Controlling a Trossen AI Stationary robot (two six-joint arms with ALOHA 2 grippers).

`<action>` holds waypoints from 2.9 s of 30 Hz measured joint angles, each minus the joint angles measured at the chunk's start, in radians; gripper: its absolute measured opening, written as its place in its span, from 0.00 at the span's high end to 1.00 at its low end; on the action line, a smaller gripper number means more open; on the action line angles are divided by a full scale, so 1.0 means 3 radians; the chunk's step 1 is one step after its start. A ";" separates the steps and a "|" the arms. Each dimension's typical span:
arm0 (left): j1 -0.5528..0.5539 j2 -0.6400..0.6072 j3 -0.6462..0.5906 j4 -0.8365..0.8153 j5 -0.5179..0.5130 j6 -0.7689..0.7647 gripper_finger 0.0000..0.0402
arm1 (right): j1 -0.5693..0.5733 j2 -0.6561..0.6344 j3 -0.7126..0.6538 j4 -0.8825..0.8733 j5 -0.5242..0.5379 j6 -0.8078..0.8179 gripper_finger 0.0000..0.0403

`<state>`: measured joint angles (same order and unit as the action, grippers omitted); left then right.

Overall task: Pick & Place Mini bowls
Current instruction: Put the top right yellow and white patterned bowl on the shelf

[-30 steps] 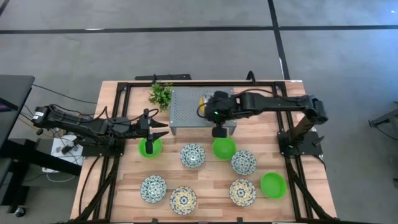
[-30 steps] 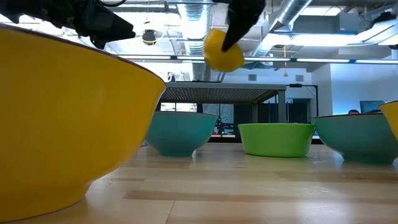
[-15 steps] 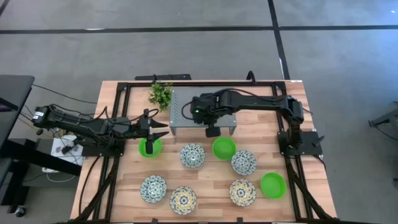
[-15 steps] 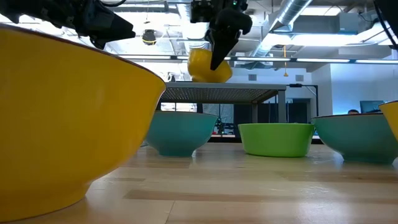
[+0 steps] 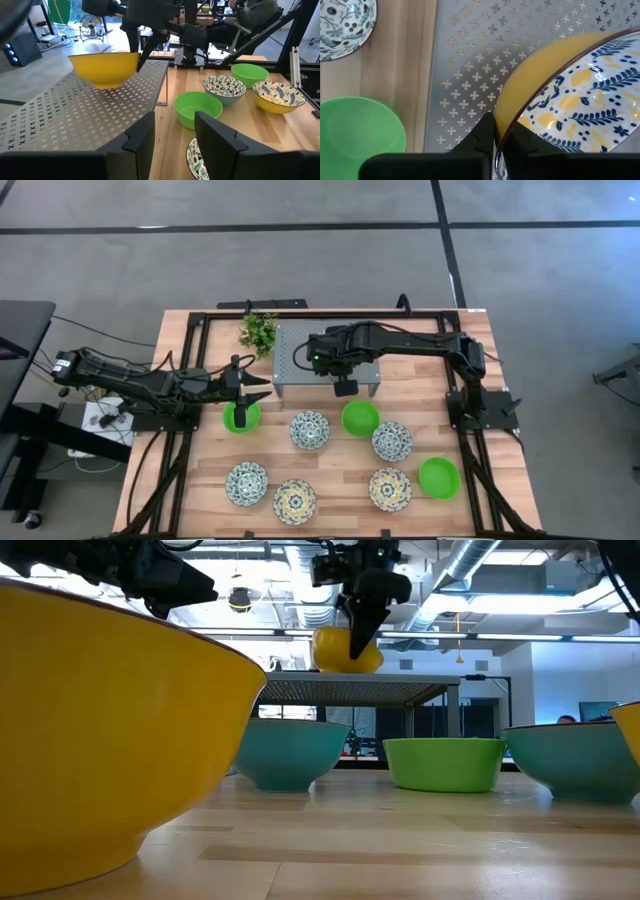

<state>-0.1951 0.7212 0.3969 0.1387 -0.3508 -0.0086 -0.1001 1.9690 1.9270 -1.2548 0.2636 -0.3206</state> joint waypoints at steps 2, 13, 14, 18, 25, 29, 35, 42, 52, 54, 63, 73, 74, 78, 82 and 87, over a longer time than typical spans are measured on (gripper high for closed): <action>0.0000 0.0000 0.0000 0.0000 0.0000 -0.0005 0.65 | -0.0005 0.0000 0.0000 -0.0043 0.0010 0.0000 0.95; 0.0000 0.0000 0.0000 0.0000 0.0000 -0.0065 0.65 | -0.0002 -0.0001 0.0000 -0.0343 0.0085 0.0142 0.95; 0.0000 0.0000 0.0000 0.0000 0.0000 -0.0065 0.65 | -0.0004 -0.0001 0.0000 -0.0343 0.0085 0.0155 0.95; 0.0000 0.0000 0.0000 0.0000 0.0000 -0.0066 0.65 | -0.0004 -0.0003 0.0000 -0.0527 0.0097 0.0236 0.97; 0.0000 0.0000 0.0000 0.0000 0.0000 -0.0065 0.65 | -0.0030 -0.0004 0.0000 -0.0794 0.0159 0.0419 0.96; 0.0000 0.0000 0.0001 0.0000 0.0000 -0.0077 0.65 | -0.0073 -0.0004 0.0000 -0.0879 0.0167 0.0431 0.95; 0.0000 0.0000 0.0001 0.0000 0.0000 -0.0088 0.65 | -0.0103 -0.0004 0.0000 -0.1017 0.0153 0.0437 0.97; 0.0000 0.0000 0.0001 0.0000 0.0000 -0.0089 0.65 | -0.0115 -0.0008 0.0000 -0.1031 -0.0032 0.0439 0.93; 0.0001 0.0000 0.0001 0.0000 0.0000 -0.0089 0.65 | -0.0111 -0.0006 0.0000 -0.1000 -0.0062 0.0690 0.85; 0.0001 0.0000 0.0001 0.0000 0.0001 -0.0089 0.65 | -0.0110 -0.0006 0.0000 -0.0993 -0.0032 0.0692 0.83; 0.0001 0.0000 0.0001 -0.0001 0.0000 -0.0089 0.65 | 0.0049 -0.0022 -0.0001 -0.0951 0.0001 0.0727 0.70; 0.0001 0.0000 0.0001 0.0000 0.0000 -0.0088 0.65 | 0.0468 -0.0024 -0.0001 -0.1047 0.0296 0.0970 0.59; 0.0001 0.0000 0.0001 0.0000 0.0000 -0.0088 0.65 | 0.0513 -0.0024 -0.0001 -0.1048 0.0431 0.0946 0.58; 0.0001 0.0000 0.0001 0.0002 0.0000 -0.0088 0.65 | 0.0598 -0.0024 -0.0001 -0.1052 0.0843 0.0872 0.55; 0.0001 0.0000 0.0001 0.0010 0.0000 -0.0088 0.65 | 0.0585 -0.0024 -0.0001 -0.1053 0.0863 0.0917 0.53; 0.0001 0.0000 0.0001 0.0013 0.0000 -0.0088 0.65 | 0.0605 -0.0024 0.0032 -0.1053 0.0874 0.0873 0.54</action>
<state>-0.1947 0.7212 0.3973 0.1425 -0.3508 -0.0349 0.0814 1.9617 1.9367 -1.5707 0.5259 -0.0588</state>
